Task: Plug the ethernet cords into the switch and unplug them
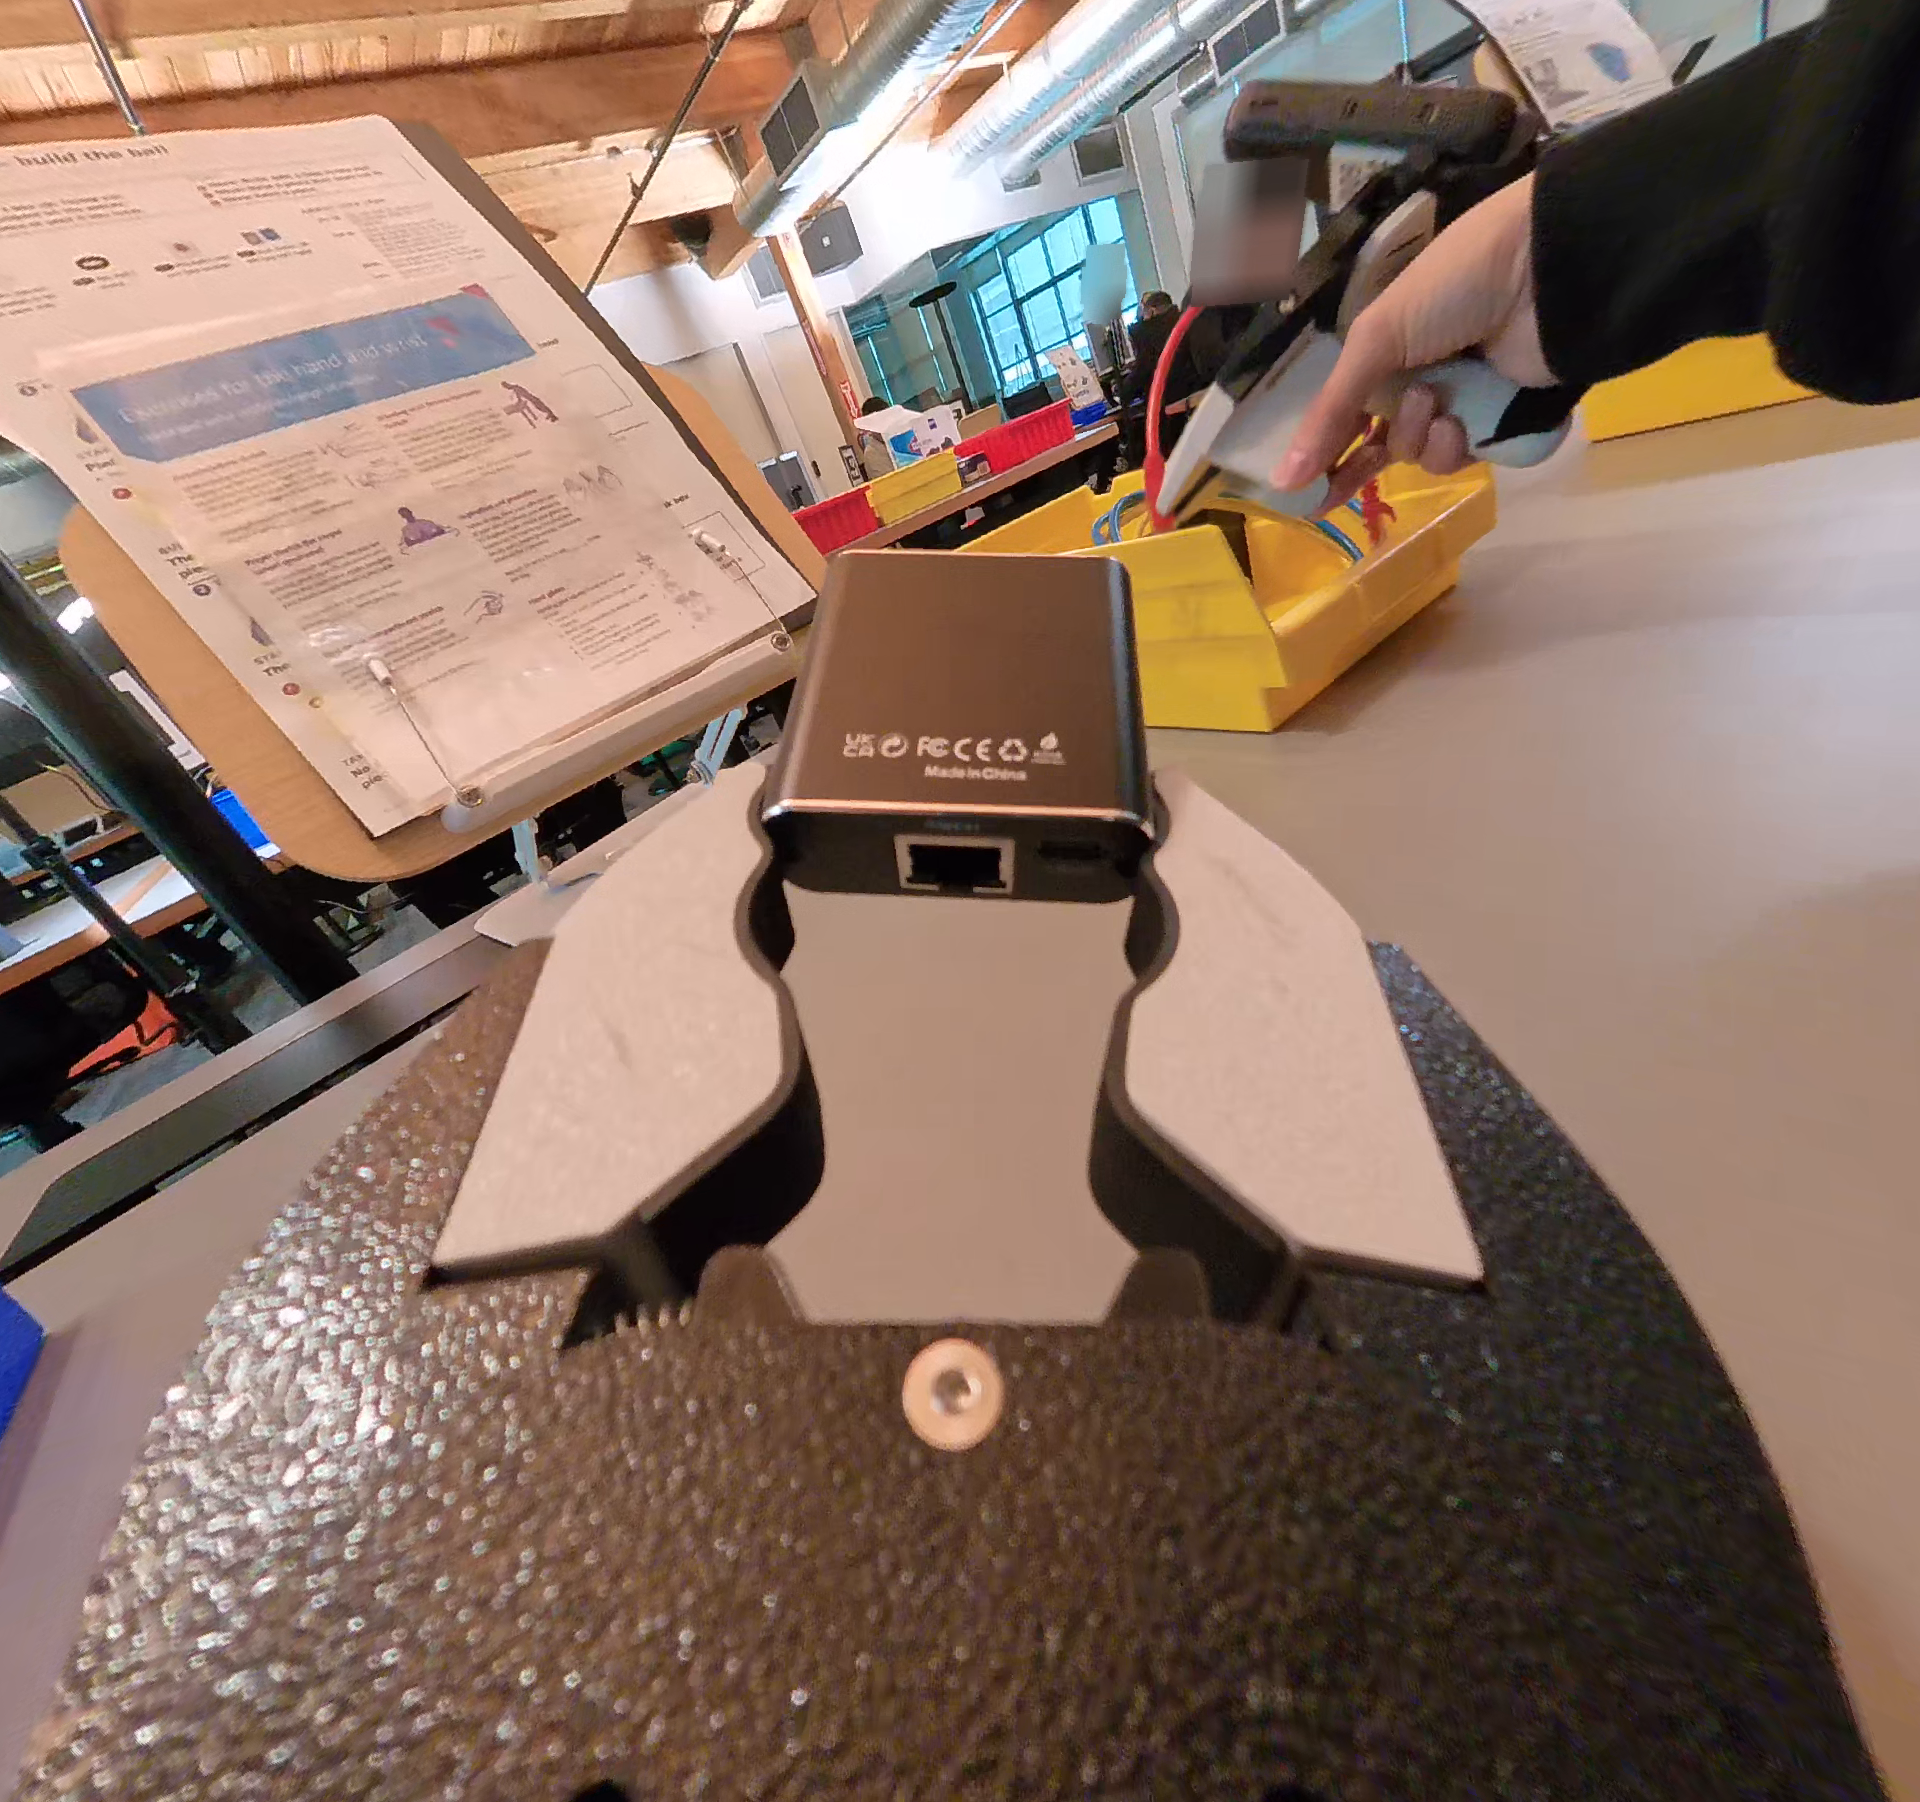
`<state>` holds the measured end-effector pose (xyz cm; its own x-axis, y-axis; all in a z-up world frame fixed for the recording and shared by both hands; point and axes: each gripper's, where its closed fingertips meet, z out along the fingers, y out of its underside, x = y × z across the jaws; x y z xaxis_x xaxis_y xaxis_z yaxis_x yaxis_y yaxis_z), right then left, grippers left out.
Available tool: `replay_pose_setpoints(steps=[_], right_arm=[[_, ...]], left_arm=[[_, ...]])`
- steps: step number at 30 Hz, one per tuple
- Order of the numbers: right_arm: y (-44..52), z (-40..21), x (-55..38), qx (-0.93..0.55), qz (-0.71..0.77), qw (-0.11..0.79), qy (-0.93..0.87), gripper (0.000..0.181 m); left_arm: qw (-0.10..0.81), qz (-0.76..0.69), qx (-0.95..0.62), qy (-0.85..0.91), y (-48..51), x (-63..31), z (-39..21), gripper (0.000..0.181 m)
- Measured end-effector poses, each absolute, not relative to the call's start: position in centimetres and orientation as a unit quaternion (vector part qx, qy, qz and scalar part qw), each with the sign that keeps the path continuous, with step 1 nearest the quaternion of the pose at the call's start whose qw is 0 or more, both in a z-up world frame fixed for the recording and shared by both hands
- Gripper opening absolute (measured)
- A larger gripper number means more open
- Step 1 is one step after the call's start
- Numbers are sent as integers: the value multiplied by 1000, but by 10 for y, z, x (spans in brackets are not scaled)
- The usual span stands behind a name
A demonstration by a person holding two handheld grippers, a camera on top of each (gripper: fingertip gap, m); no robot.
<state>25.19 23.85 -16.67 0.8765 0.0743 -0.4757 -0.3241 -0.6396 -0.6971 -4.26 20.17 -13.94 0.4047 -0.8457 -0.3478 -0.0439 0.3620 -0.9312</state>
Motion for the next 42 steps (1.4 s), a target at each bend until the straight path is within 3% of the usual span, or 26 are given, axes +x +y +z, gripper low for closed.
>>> replay_pose_setpoints(steps=[5, 9, 12, 14, 19, 28, 32, 33, 42], right_arm=[[231, -186, 248, -917, 218, 332, 23, 14], [215, -170, 248, -929, 230, 290, 7, 49], [212, -142, 246, -919, 215, 331, -1, 64], [208, -124, 219, -904, 223, 364, -37, 72], [162, -122, 77, -854, 368, 301, -213, 94], [139, -145, -51, -797, 505, 178, -280, 79], [141, -151, -62, -785, 512, 161, -310, 30], [143, -151, -64, -780, 522, 157, -308, 27], [161, -158, -50, -808, 478, 153, -308, 26]], left_arm=[[683, -291, -486, 461, 202, -43, -141, 62], [681, -292, -489, 461, 203, -43, -142, 62], [679, -293, -489, 462, 202, -43, -142, 62], [679, -293, -488, 463, 202, -43, -142, 62], [673, -309, -465, 485, 190, -37, -142, 62], [660, -295, -403, 561, 161, -23, -151, 62], [661, -288, -393, 570, 158, -23, -153, 62], [663, -290, -391, 569, 157, -23, -152, 62], [656, -259, -436, 559, 171, -23, -159, 63]])
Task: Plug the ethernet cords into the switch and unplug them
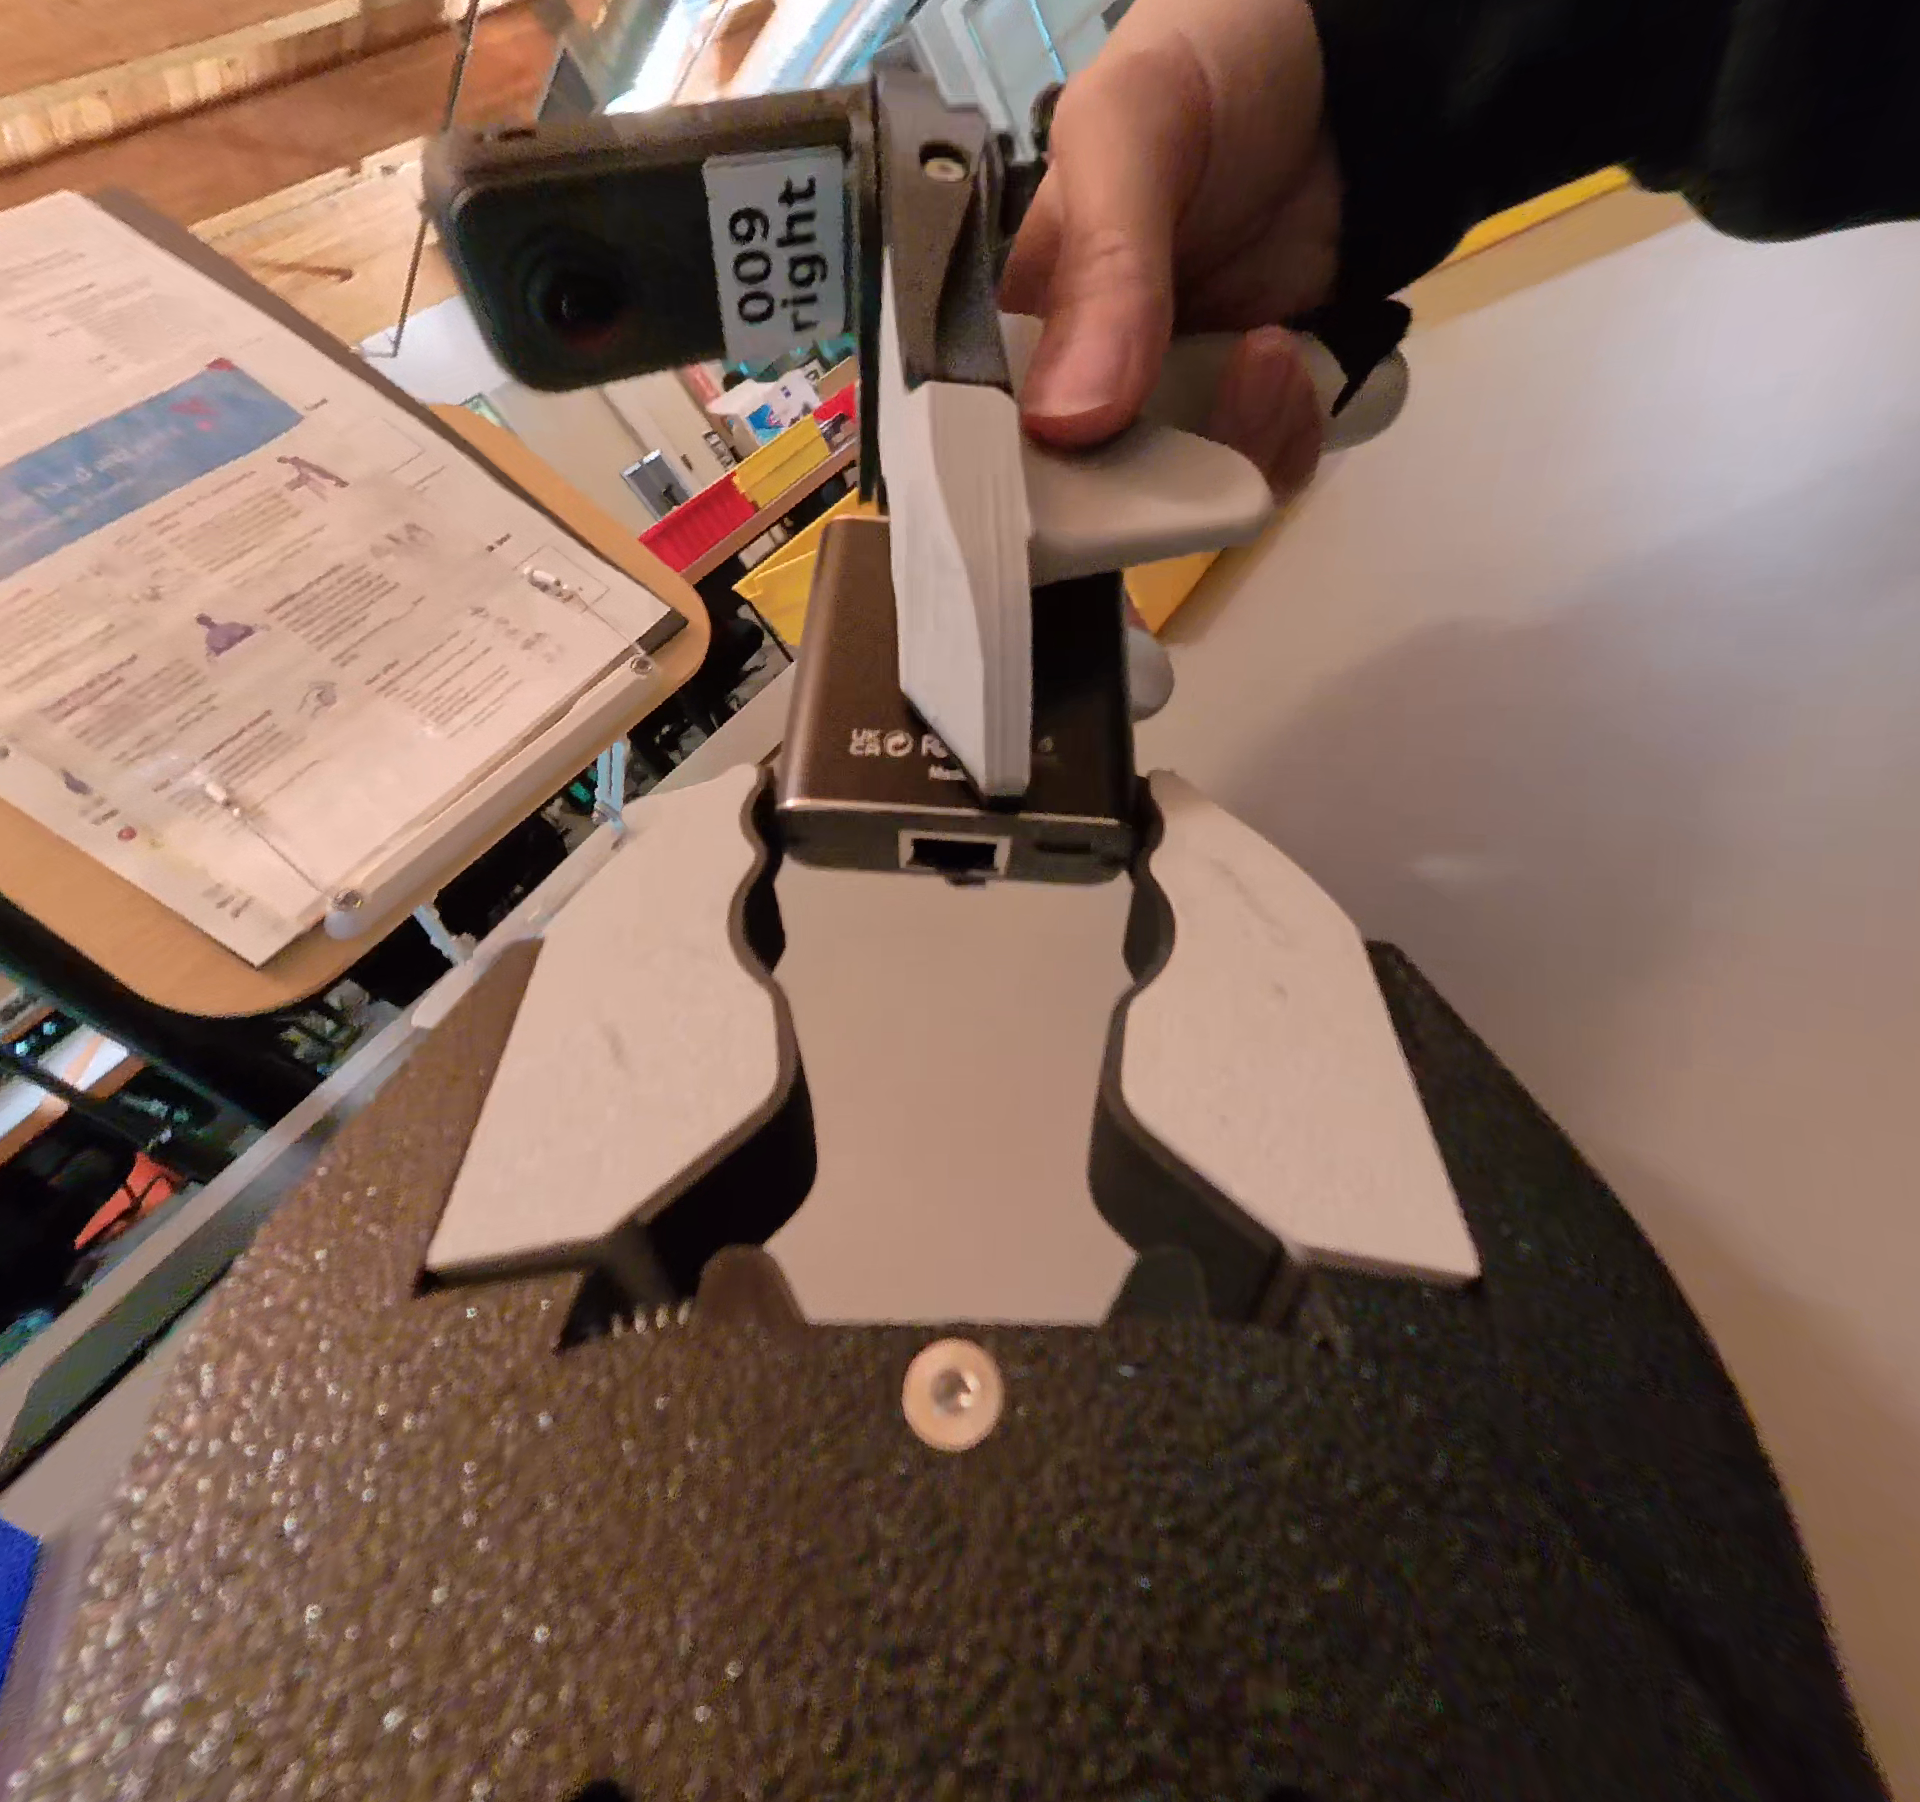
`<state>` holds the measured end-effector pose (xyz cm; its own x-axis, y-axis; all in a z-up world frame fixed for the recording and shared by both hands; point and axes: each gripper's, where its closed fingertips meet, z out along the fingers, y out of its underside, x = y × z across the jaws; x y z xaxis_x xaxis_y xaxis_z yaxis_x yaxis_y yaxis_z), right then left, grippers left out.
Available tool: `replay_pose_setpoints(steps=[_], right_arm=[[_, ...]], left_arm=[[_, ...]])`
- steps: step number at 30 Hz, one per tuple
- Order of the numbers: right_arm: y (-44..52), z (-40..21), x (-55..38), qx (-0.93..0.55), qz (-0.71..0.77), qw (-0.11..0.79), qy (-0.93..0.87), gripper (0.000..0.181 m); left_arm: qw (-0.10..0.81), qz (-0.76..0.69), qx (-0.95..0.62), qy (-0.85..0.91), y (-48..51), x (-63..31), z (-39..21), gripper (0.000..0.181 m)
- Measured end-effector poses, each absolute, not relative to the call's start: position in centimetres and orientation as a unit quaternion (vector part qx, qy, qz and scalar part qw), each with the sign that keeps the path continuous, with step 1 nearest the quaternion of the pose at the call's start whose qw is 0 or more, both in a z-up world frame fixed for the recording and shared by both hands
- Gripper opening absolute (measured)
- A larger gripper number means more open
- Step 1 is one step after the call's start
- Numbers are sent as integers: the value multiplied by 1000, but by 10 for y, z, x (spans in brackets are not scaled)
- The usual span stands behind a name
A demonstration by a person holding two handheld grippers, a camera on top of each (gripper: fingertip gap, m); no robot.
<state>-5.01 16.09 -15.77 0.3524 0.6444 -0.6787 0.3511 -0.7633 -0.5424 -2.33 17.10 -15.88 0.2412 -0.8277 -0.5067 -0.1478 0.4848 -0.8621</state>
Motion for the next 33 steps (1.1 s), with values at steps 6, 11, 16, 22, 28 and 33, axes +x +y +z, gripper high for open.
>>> replay_pose_setpoints(steps=[6, 11, 16, 22, 28, 33], right_arm=[[210, -146, 23, -880, 341, 216, -252, 26], [265, -120, 166, -946, 84, 271, -154, 26], [295, -88, 294, -948, -141, 269, -93, 26], [315, -81, 381, -911, -344, 180, -141, 26], [342, -117, 392, -918, -321, 126, -194, 26], [343, -162, 380, -937, -248, 63, -236, 25]], left_arm=[[631, -257, -538, 497, 199, -33, -162, 70], [583, -226, -630, 461, 223, -43, -180, 77], [566, -220, -662, 439, 234, -50, -185, 78], [548, -238, -676, 431, 237, -52, -188, 80], [536, -258, -677, 434, 241, -54, -188, 79], [514, -284, -685, 431, 243, -53, -190, 79]])
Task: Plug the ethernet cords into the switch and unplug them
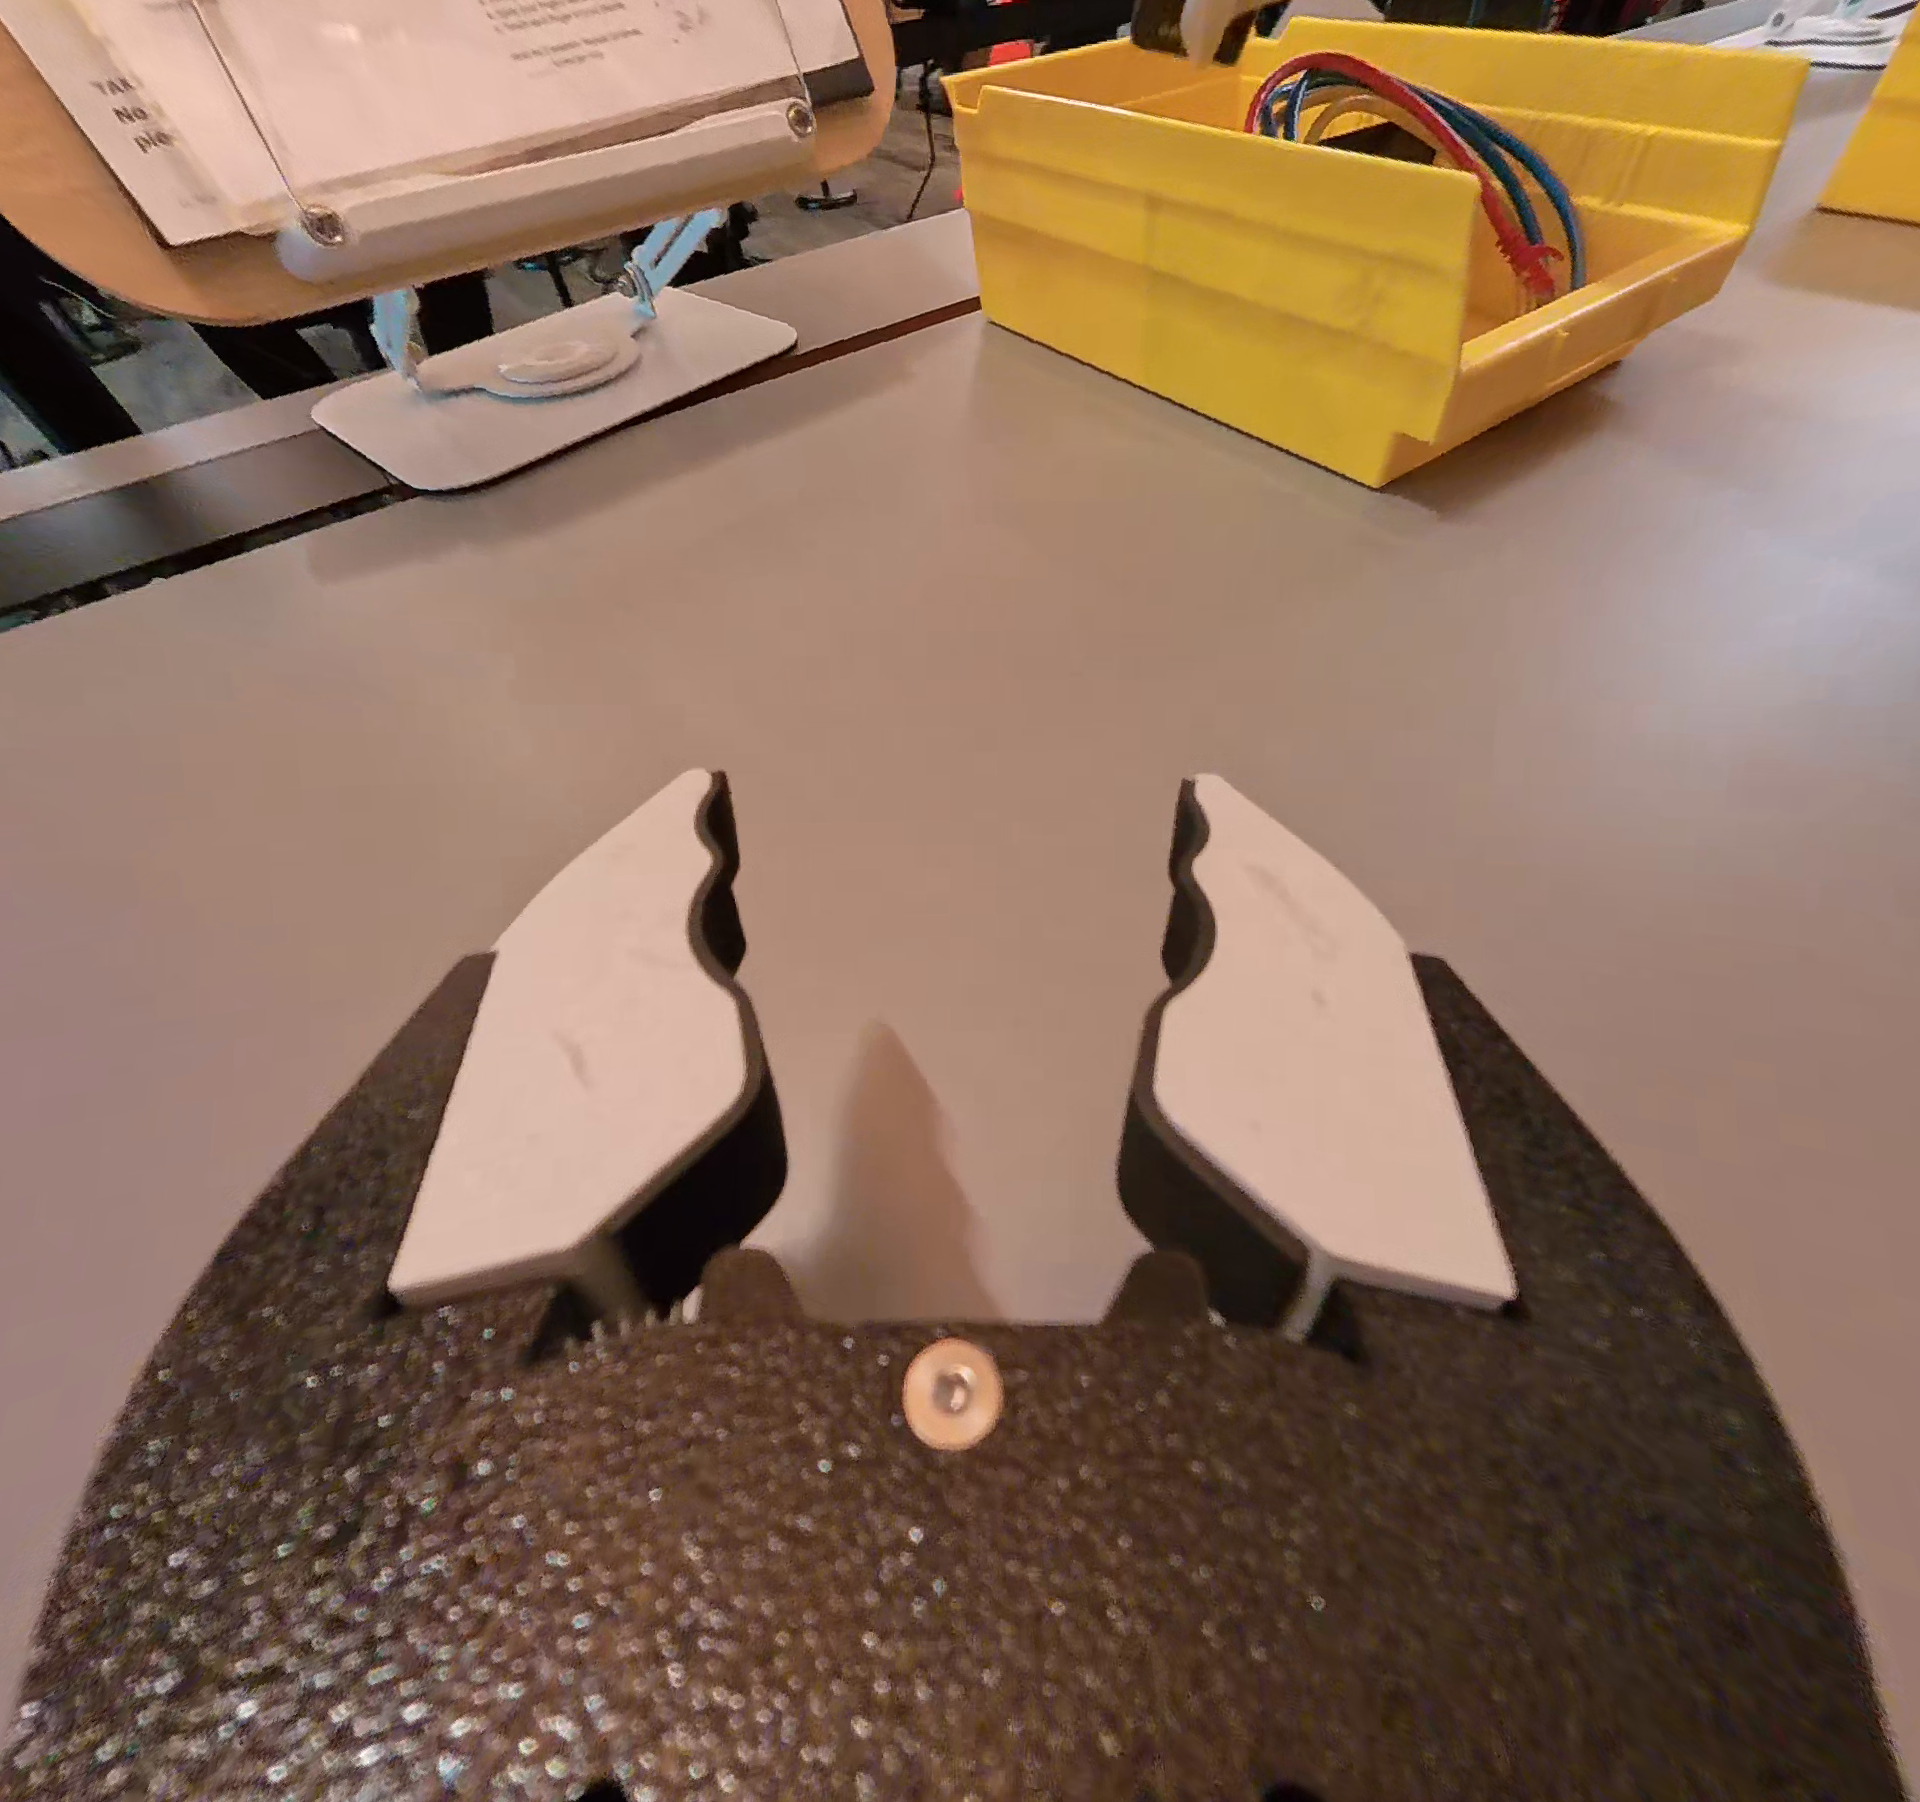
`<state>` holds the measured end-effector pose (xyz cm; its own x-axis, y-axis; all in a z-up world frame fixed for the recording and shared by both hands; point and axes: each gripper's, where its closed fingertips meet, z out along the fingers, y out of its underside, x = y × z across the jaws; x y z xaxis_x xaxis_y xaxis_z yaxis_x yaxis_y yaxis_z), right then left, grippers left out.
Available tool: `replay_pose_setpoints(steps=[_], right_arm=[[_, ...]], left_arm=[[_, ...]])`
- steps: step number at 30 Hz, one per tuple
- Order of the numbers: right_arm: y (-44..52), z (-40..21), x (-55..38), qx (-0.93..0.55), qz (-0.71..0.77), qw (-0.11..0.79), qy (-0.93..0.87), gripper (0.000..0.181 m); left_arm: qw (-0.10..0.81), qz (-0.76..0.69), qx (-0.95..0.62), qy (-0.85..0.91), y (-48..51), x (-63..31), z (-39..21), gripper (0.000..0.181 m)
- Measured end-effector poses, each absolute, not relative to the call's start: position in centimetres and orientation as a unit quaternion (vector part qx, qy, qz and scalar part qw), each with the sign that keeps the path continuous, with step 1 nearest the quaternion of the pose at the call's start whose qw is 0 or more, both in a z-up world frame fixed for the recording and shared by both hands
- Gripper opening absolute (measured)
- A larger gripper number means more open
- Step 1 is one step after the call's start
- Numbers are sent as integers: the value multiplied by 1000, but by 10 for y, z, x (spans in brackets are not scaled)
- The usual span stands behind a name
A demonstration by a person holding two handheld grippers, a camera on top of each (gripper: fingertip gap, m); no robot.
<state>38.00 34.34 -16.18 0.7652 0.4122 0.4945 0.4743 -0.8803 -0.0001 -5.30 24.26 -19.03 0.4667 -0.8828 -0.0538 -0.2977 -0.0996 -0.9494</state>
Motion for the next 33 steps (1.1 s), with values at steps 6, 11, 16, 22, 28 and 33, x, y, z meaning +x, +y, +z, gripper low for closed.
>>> replay_pose_setpoints(steps=[6, 11, 16, 22, 28, 33], right_arm=[[337, -182, 373, -937, -229, 21, -264, 41], [332, -141, 364, -935, -241, 51, -255, 63], [322, -94, 290, -927, -210, 204, -235, 81], [289, -103, 184, -905, -177, 317, -222, 94], [237, -142, 120, -905, -168, 357, -159, 101], [210, -170, 98, -911, -112, 384, -103, 100]], left_arm=[[491, -311, -683, 442, 238, -51, -192, 80], [469, -350, -682, 439, 237, -53, -191, 85], [489, -358, -668, 432, 251, -64, -184, 88], [525, -336, -649, 436, 271, -82, -178, 90], [536, -374, -641, 403, 291, -92, -163, 91], [533, -379, -675, 341, 290, -120, -168, 101]])
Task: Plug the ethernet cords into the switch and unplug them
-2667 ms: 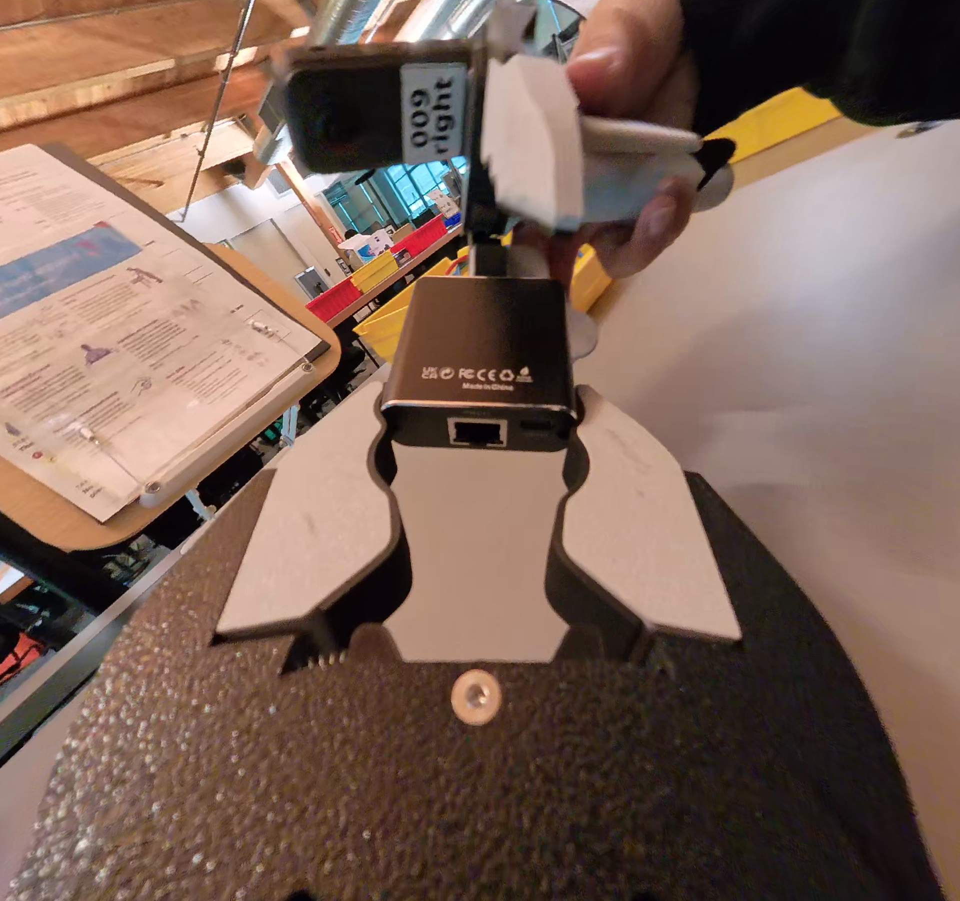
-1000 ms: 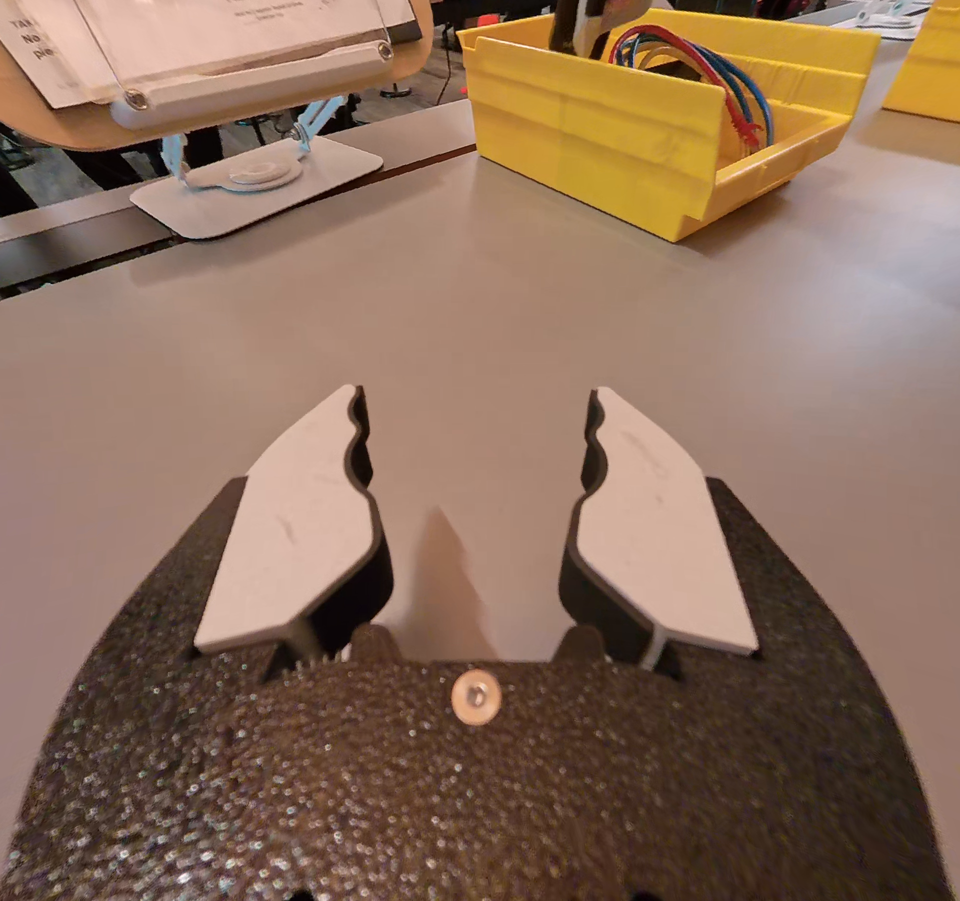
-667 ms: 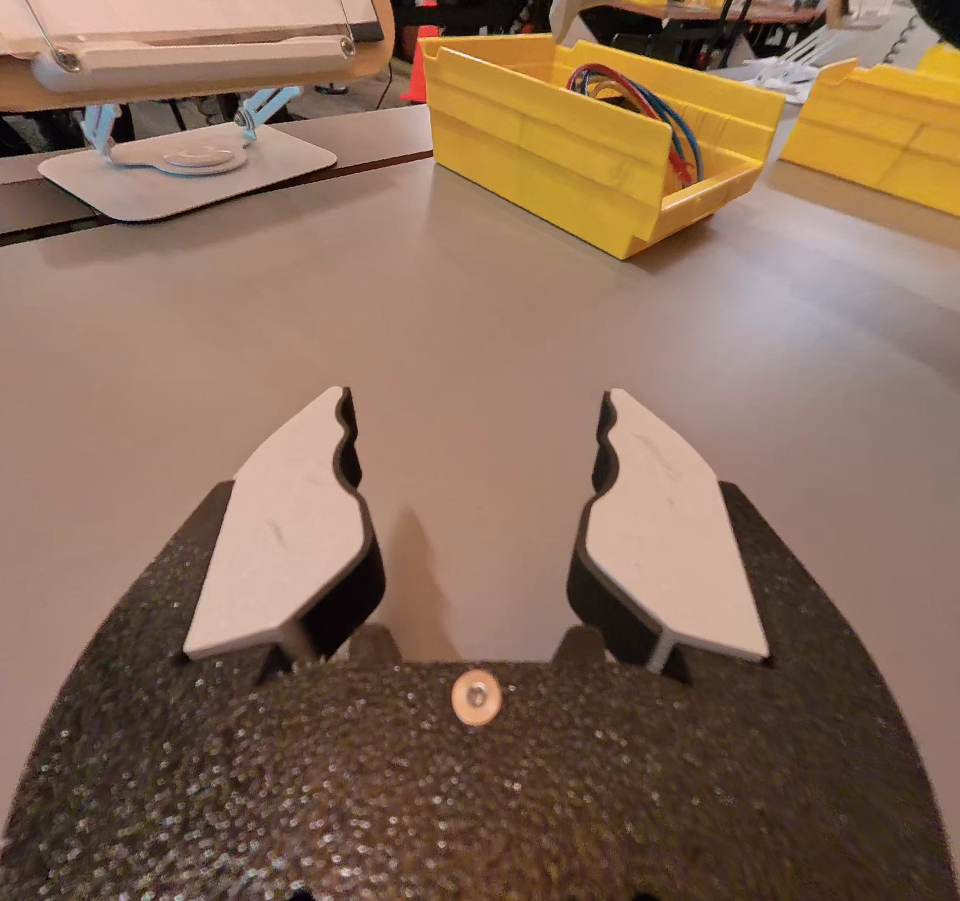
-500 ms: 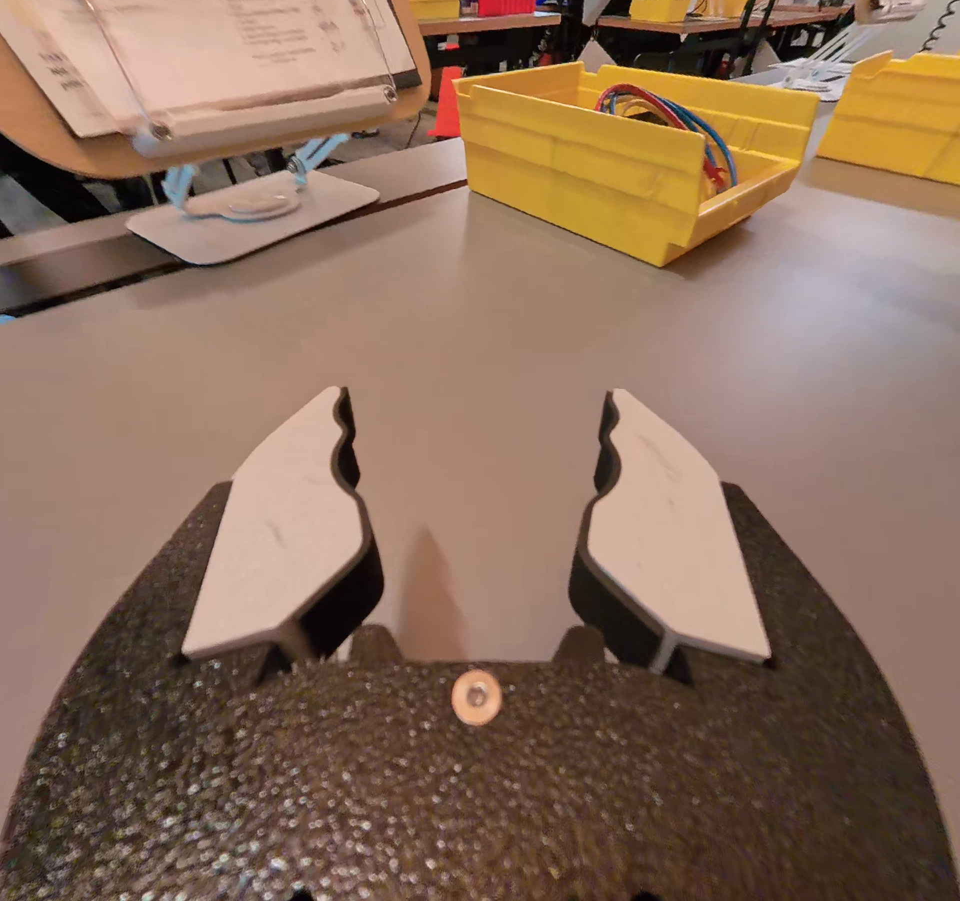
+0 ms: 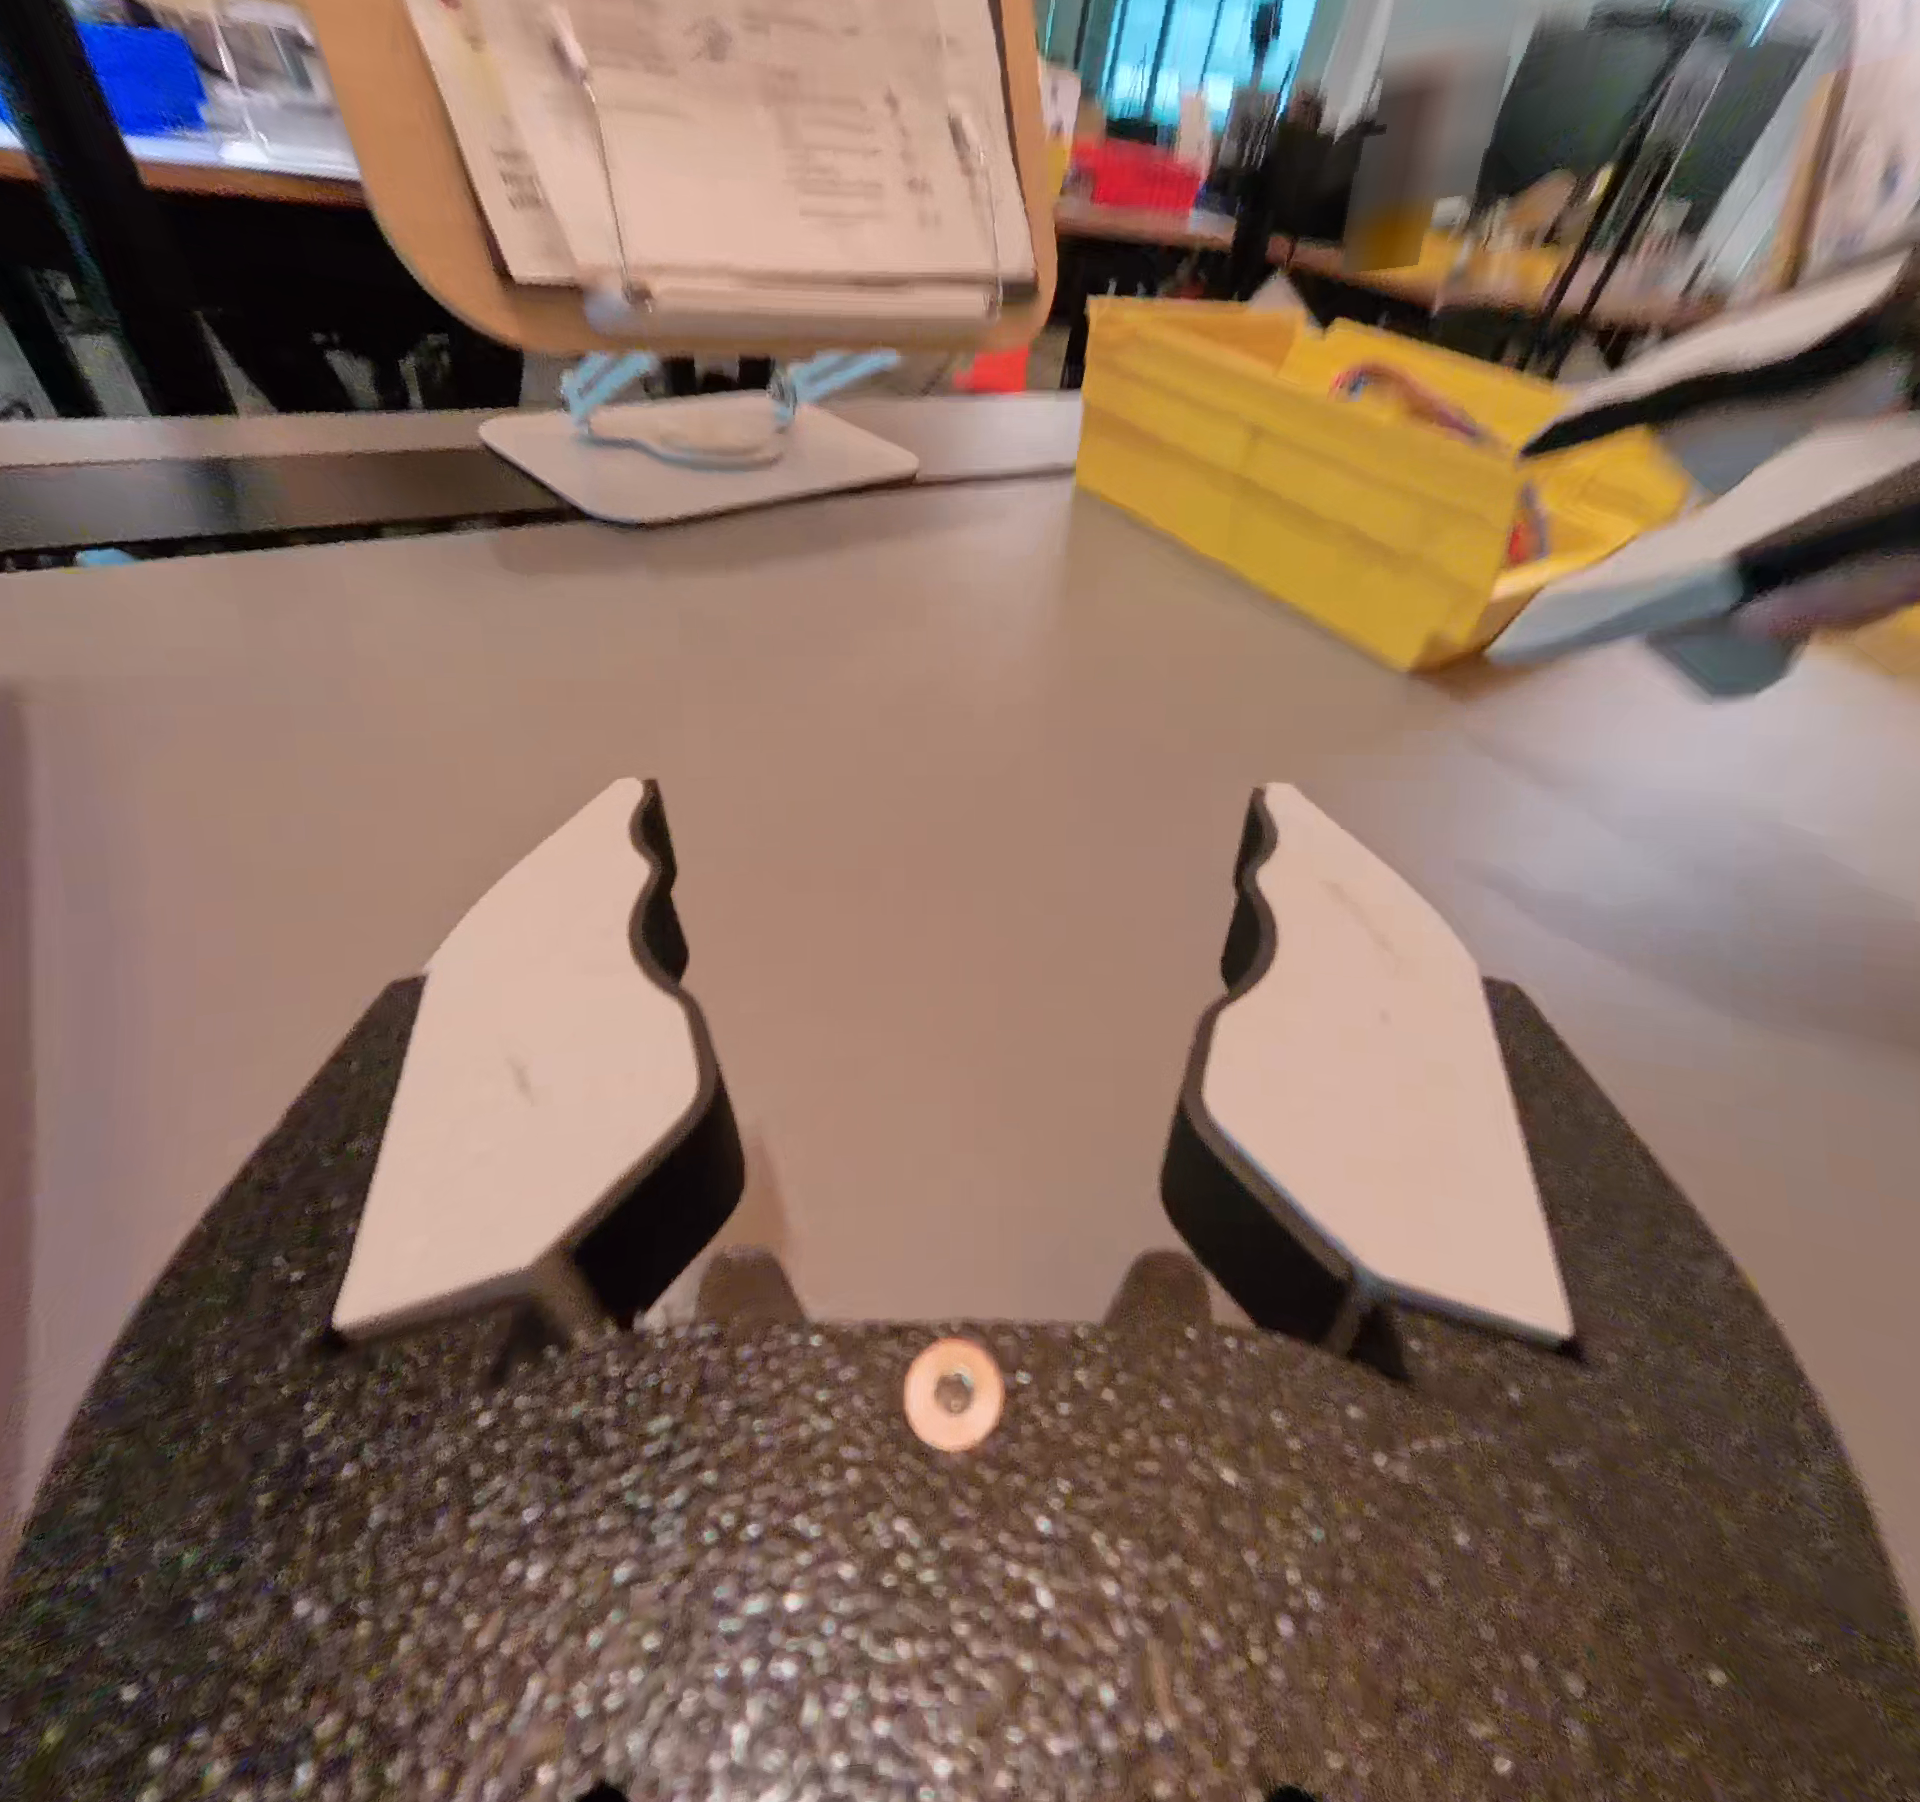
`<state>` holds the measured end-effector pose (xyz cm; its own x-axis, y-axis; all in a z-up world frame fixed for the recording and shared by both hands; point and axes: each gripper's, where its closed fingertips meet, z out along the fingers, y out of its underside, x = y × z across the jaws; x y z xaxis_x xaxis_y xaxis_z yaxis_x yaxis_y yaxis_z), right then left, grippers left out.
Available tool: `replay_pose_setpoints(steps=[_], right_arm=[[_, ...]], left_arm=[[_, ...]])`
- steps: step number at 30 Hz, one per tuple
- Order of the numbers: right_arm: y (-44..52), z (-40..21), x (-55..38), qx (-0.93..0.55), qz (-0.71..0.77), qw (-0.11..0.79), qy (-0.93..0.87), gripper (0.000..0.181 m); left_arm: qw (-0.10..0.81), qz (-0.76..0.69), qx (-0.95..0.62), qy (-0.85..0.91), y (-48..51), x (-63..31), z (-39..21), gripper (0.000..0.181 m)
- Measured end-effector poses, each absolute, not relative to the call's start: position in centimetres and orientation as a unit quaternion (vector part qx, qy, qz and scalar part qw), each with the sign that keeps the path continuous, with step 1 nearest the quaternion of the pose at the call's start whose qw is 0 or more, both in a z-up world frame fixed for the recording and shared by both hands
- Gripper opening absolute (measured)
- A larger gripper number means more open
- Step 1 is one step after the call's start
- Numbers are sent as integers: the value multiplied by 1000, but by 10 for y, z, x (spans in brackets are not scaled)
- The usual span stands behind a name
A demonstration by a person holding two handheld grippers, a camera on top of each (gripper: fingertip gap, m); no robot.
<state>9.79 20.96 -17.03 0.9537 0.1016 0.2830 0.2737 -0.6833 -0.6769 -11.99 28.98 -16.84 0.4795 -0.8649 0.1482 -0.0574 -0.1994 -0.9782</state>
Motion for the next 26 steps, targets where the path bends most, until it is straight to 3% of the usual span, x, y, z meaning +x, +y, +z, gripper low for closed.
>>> replay_pose_setpoints(steps=[2, 4, 7, 13, 21, 26], right_arm=[[213, -179, 84, -901, -69, 418, -94, 87], [215, -191, 74, -892, -53, 439, -90, 89], [211, -199, 58, -881, -21, 464, -90, 78], [193, -178, 47, -873, 9, 475, -107, 91], [179, -149, 35, -829, -17, 554, -70, 91], [172, -154, 62, -835, -103, 540, 13, 115]], left_arm=[[563, -409, -650, 306, 281, -138, -154, 97], [611, -409, -621, 273, 274, -162, -141, 92], [645, -410, -594, 252, 253, -183, -130, 84], [629, -374, -613, 296, 226, -152, -112, 90], [537, -346, -648, 414, 184, -93, -118, 100], [496, -346, -655, 452, 154, -69, -119, 105]])
